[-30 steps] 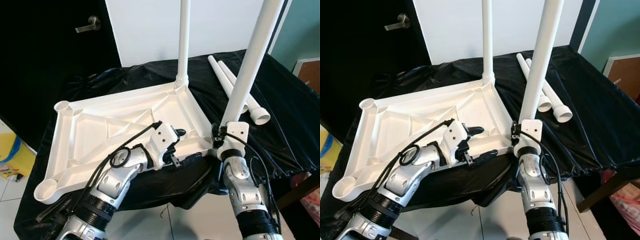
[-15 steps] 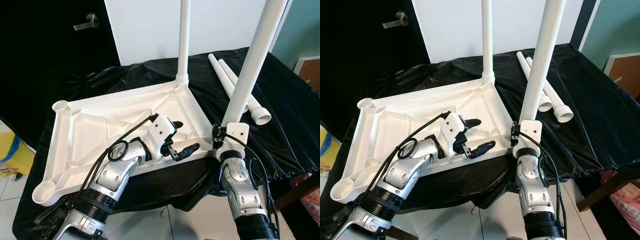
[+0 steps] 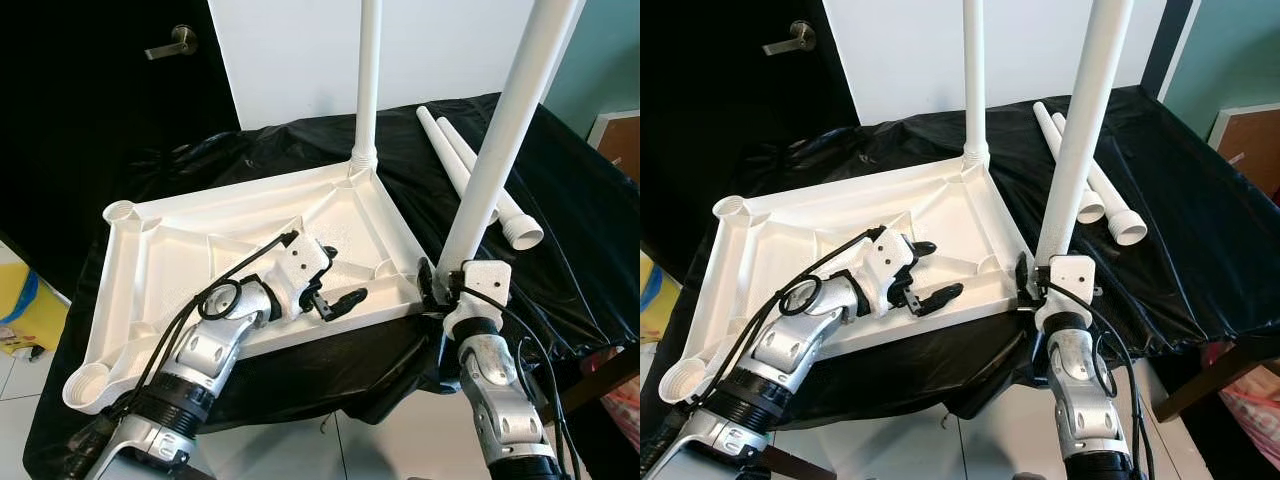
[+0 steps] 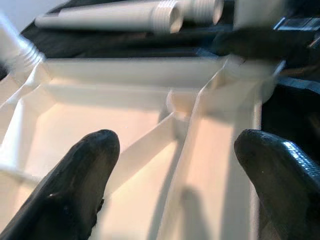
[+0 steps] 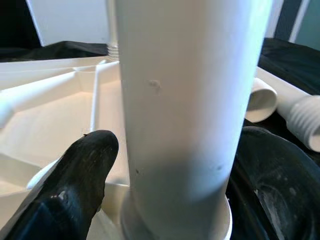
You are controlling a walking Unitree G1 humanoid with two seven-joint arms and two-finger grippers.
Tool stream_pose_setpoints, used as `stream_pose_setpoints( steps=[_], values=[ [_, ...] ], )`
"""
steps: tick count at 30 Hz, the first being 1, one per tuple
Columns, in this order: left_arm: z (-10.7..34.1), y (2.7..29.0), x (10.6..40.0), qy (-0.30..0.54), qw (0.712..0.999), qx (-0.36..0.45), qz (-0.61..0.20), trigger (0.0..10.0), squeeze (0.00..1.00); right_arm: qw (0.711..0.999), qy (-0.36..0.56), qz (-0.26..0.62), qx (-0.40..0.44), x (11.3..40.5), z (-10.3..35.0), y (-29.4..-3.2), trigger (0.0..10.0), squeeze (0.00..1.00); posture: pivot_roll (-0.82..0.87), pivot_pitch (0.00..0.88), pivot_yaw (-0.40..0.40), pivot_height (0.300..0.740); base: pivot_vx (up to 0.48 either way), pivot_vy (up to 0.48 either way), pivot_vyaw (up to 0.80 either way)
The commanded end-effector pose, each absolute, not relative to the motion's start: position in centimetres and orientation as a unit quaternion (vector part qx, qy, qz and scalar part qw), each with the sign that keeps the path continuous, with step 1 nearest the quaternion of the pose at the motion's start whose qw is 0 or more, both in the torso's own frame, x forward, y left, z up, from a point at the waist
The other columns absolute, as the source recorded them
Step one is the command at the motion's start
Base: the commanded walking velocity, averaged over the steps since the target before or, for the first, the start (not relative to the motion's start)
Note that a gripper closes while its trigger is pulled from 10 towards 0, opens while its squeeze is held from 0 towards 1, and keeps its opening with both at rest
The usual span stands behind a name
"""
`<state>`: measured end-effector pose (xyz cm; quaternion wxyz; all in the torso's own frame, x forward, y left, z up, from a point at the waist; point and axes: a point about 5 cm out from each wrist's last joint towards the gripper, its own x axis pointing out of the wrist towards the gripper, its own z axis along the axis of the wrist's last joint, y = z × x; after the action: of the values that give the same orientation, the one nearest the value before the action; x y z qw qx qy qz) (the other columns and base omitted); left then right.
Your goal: Building children table
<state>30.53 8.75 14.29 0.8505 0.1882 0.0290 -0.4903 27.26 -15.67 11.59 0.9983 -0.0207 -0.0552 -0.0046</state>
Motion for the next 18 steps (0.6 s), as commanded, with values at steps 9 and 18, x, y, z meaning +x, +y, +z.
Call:
stream_pose_setpoints(
  steps=[9, 18],
  values=[
    [11.2, 11.2, 31.6, 0.139, 0.866, 0.239, -0.416, 10.0, 0.0, 0.998, -0.062, 0.015, -0.017, 27.1, 11.7, -15.1, 10.0, 0.0, -0.18, 0.0, 0.064, 0.74, 0.0, 0.0, 0.0],
    [10.5, 12.7, 32.6, 0.182, 0.888, 0.235, -0.35, 10.0, 0.0, 0.998, -0.062, 0.017, -0.02, 27.1, 11.7, -15.2, 10.0, 0.0, -0.18, 0.0, 0.065, 0.74, 0.0, 0.0, 0.0]
  ],
)
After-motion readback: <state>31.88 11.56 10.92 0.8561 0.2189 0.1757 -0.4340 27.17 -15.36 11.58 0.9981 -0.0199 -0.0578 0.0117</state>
